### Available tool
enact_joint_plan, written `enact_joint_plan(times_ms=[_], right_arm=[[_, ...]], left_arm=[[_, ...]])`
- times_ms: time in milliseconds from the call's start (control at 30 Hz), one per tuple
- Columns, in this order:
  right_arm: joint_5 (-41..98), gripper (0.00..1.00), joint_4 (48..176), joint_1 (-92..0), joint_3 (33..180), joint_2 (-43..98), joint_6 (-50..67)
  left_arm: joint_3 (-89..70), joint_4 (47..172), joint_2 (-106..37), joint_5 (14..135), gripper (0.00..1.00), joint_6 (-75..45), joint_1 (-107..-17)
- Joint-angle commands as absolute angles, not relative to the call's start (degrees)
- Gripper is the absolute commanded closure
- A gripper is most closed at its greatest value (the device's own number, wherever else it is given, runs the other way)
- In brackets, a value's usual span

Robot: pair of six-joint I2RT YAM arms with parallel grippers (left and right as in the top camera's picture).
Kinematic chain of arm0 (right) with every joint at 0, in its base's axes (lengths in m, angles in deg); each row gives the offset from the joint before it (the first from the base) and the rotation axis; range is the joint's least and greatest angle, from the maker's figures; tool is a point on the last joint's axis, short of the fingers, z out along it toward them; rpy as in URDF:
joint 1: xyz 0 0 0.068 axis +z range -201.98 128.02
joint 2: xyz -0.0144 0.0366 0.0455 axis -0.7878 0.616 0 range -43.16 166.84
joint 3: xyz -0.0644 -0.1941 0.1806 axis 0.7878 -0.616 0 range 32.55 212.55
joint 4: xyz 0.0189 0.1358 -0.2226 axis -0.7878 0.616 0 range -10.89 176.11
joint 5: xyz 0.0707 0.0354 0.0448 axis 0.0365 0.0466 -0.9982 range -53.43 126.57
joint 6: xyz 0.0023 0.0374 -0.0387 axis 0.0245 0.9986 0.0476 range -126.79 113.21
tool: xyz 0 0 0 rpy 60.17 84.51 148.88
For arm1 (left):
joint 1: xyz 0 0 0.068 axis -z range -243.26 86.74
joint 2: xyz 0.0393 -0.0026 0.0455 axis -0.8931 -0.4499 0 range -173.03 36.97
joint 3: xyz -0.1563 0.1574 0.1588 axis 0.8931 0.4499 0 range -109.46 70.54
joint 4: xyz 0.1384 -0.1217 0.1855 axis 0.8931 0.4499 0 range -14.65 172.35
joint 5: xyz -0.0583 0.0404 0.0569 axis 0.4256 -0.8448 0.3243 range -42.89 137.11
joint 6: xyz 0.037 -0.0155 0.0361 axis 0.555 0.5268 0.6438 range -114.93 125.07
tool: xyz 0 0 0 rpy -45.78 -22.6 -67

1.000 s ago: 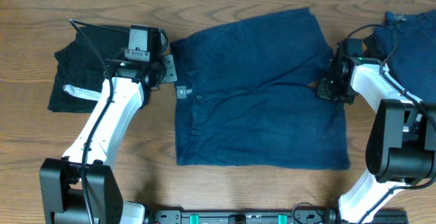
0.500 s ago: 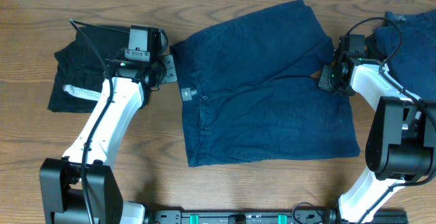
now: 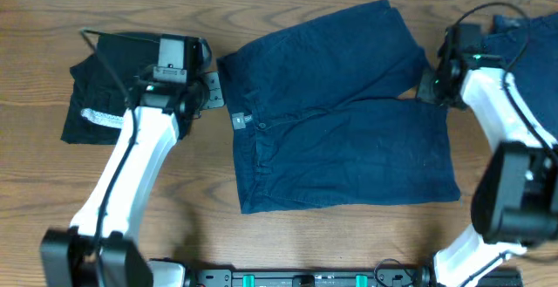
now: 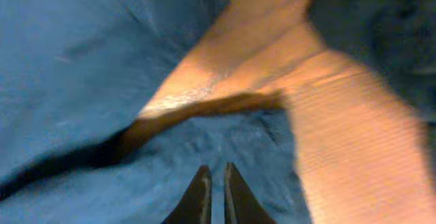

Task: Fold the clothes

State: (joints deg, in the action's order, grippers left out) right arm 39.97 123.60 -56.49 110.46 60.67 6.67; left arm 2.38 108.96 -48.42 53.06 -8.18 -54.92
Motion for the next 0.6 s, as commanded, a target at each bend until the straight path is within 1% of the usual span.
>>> enact_joint_plan(times_ms=[0,67,267,367,400,467,567], right_arm=[[40.63,0.88,127.03,-56.95,112.78,51.75,7.63],[40.63,0.85,131.38,-56.95,112.76,47.36,11.06],[40.63,0.81,142.88,-56.82,112.69,36.82,17.33],[40.58,0.78,146.42,-56.82,112.28,34.53,17.73],[40.54,0.76,147.29,-56.80,111.93,34.25,18.38],[39.49,0.69,148.84,-56.80,110.59,34.31,19.56],[37.15,0.70,149.13,-56.80,105.94,34.38,19.58]], left_arm=[[2.05,109.94,-43.13,52.43,0.85,-8.51,-55.21],[2.05,110.86,-41.53,52.45,0.85,-10.32,-55.14],[2.05,115.62,-40.64,52.60,0.85,-12.84,-53.74],[2.07,117.39,-41.40,52.60,0.83,-12.84,-52.96],[2.07,117.57,-41.75,52.60,0.79,-12.84,-52.87],[2.07,117.44,-42.32,52.58,0.79,-12.84,-52.89],[2.07,116.65,-43.22,52.58,0.78,-12.84,-52.89]])
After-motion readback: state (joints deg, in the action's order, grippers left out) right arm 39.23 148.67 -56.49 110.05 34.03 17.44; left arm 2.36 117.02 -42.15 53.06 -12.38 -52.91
